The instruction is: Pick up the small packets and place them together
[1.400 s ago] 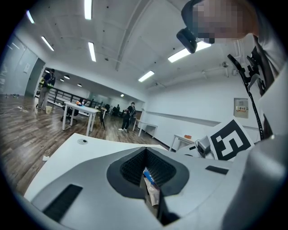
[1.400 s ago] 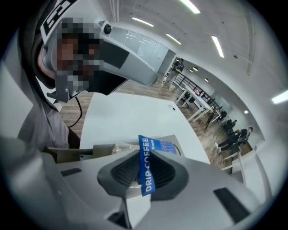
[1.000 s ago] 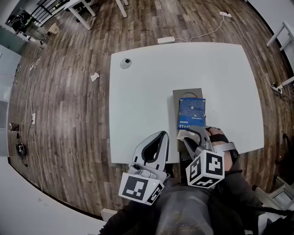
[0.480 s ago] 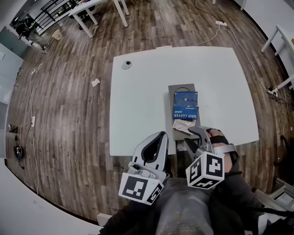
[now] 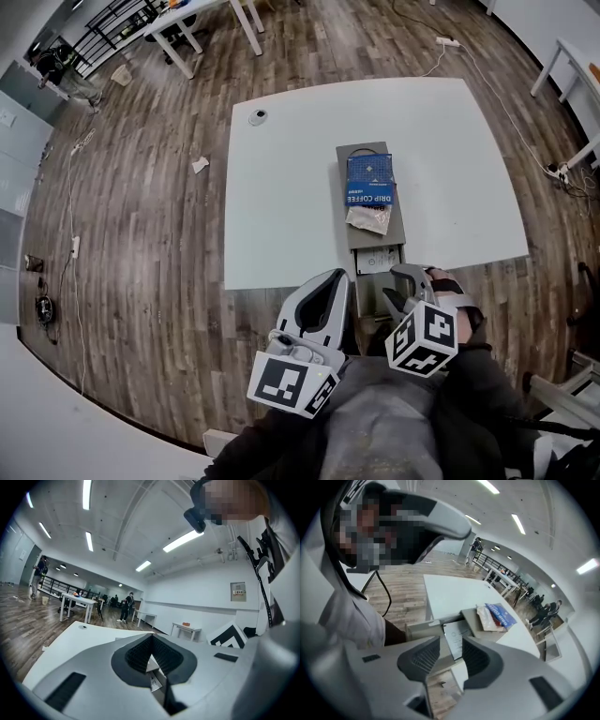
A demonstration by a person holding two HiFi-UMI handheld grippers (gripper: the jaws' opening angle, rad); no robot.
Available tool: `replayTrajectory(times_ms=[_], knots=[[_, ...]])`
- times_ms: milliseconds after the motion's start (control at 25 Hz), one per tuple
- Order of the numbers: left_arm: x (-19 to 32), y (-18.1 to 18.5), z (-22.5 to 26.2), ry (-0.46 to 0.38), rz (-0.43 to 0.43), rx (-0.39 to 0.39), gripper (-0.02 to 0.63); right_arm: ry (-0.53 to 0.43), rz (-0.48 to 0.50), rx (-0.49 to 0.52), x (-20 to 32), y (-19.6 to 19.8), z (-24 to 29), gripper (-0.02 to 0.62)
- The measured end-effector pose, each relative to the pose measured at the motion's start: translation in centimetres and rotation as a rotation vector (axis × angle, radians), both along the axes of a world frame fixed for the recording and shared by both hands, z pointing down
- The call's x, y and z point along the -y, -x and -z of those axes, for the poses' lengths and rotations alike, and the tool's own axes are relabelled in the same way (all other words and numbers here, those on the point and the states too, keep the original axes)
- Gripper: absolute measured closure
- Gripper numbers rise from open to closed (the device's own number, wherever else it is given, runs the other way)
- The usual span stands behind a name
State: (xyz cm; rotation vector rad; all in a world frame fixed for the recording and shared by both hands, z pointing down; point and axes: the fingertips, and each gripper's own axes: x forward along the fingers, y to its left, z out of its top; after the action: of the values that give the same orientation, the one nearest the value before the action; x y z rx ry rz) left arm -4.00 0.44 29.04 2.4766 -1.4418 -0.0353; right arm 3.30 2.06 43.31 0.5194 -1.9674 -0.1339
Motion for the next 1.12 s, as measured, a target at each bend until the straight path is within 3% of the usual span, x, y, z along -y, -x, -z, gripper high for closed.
replayTrajectory(times_ms=[280,760,840,880,1120], knots=[[0.3,1.8,-0.3,0.013,0.012,0.03,0.603,0.046,-0.007,-0.011,0.2,1.9,-2.9,0.459],[4.7,6.5,-4.5,0.119,0.045,0.023,0.603,0.09,0.011,-0.111,3.4,4.3,-7.4,0.457],[5.1,6.6,-4.9,0.13,0.045,0.019,0.603,0.071,0.015,-0.138,3.9,4.1,-7.4,0.497],[5.2,6.6,-5.1,0.135,0.044,0.017,0.603,0.061,0.014,-0.15,4.1,4.0,-7.4,0.589],[5.0,6.0,-4.7,0.125,0.035,0.017,0.603,0.083,0.02,-0.122,3.7,3.9,-7.1,0.589]])
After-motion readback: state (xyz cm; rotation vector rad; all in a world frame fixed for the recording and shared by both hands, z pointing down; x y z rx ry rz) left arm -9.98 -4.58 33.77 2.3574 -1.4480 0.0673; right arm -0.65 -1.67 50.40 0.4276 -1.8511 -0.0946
